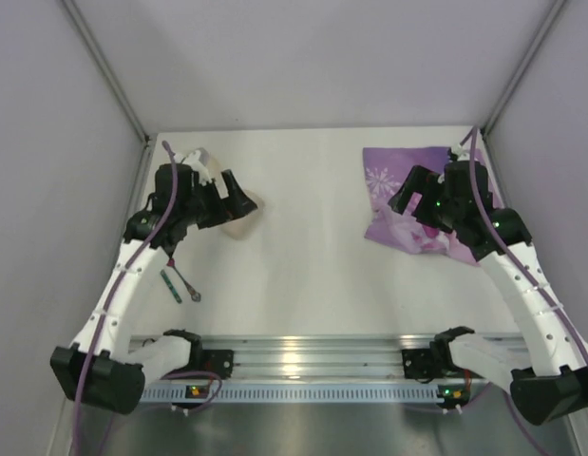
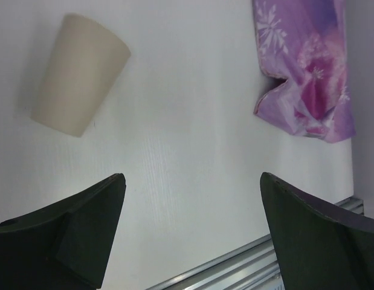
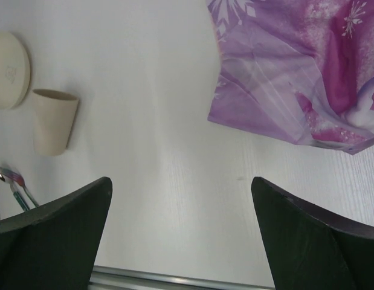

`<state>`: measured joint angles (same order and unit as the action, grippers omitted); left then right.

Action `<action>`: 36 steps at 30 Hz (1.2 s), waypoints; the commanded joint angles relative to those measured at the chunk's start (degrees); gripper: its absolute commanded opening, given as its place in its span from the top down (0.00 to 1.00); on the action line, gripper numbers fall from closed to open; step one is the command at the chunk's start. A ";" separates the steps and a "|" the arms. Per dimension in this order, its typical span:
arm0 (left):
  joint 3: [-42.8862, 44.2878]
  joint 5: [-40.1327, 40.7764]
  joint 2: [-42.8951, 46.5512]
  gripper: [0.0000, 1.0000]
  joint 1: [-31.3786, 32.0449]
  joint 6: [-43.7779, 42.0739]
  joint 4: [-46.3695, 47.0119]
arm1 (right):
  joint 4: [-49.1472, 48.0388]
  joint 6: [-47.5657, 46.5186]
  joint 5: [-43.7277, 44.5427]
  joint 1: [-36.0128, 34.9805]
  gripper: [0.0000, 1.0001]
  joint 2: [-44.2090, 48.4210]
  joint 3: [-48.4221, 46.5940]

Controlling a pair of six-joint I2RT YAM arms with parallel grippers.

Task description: Set the dinner table for one person

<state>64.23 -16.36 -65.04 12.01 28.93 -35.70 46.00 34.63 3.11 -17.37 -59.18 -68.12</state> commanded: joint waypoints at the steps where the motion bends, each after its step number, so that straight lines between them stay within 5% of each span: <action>1: -0.64 1.87 7.90 0.02 -0.14 6.73 -0.62 | 1.19 -0.09 0.13 -0.30 0.00 2.31 -0.88; 4: -7.51 -7.10 9.49 0.01 -0.15 8.94 7.21 | 2.07 -1.23 0.93 -0.39 0.00 3.63 -0.61; 14: -0.95 9.75 -0.69 0.01 2.66 1.31 -5.59 | 6.12 -4.05 1.38 -0.30 0.00 7.23 -0.97; 21: 0.37 11.53 -8.18 0.02 19.18 4.99 -4.82 | -5.09 -4.75 -23.22 -4.85 0.00 -2.25 7.80; 25: -1.03 11.26 -6.86 0.02 20.51 7.72 -4.37 | -13.11 -2.56 -34.64 -9.52 0.00 -5.77 14.75; 36: -10.60 12.32 -1.32 0.02 20.77 9.21 -6.40 | -28.59 7.73 -46.26 -23.41 0.00 -13.86 28.57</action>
<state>55.94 -4.58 -68.07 32.62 36.34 -41.41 26.06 38.28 -36.21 -38.79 -72.18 -39.48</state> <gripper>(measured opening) 0.985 0.996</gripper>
